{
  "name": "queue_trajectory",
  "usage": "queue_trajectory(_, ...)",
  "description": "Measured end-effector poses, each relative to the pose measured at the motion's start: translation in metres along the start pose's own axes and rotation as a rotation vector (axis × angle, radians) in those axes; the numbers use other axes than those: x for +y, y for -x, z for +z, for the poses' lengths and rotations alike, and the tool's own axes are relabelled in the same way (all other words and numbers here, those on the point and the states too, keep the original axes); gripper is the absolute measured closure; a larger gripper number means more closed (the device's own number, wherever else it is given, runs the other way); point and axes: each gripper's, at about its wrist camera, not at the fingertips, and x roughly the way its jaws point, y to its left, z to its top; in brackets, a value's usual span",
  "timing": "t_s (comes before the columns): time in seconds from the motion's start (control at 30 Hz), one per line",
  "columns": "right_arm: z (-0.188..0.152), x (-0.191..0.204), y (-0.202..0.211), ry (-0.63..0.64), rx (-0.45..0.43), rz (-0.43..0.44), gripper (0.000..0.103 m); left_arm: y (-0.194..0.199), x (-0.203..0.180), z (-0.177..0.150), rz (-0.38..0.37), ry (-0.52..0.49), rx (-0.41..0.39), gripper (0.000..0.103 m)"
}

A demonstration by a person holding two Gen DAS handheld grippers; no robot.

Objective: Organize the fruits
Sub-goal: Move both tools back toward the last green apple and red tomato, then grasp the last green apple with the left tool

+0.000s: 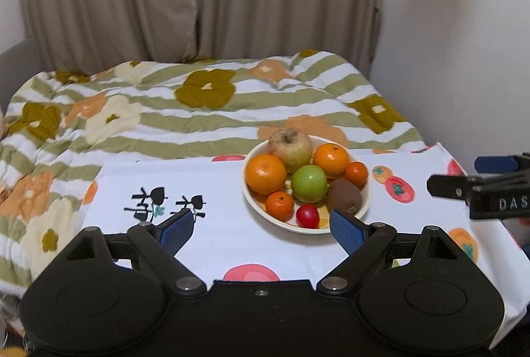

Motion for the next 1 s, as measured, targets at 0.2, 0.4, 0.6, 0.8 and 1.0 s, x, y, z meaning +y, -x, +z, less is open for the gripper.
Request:
queue_trajectory(0.2, -0.029, 0.014, 0.013, -0.047, 0.035, -0.059, 0.000, -0.004, 0.004, -0.001, -0.089, -0.124, 0.003, 0.010)
queue_trajectory(0.4, -0.061, 0.025, 0.011, -0.111, 0.079, -0.107, 0.000, -0.026, 0.004, -0.001, -0.207, -0.231, 0.039, 0.010)
queue_trajectory(0.6, -0.089, 0.035, -0.001, -0.134, 0.124, -0.147, 0.000, -0.053, -0.009, -0.006, -0.293, -0.361, 0.064, 0.010)
queue_trajectory(0.8, -0.113, 0.046, -0.017, -0.163, 0.159, -0.150, 0.000, -0.078, -0.029, -0.014, -0.420, -0.459, 0.117, 0.010)
queue_trajectory(1.0, -0.126, 0.053, -0.033, -0.163, 0.212, -0.126, 0.007, -0.098, -0.060, -0.025, -0.527, -0.539, 0.183, 0.010)
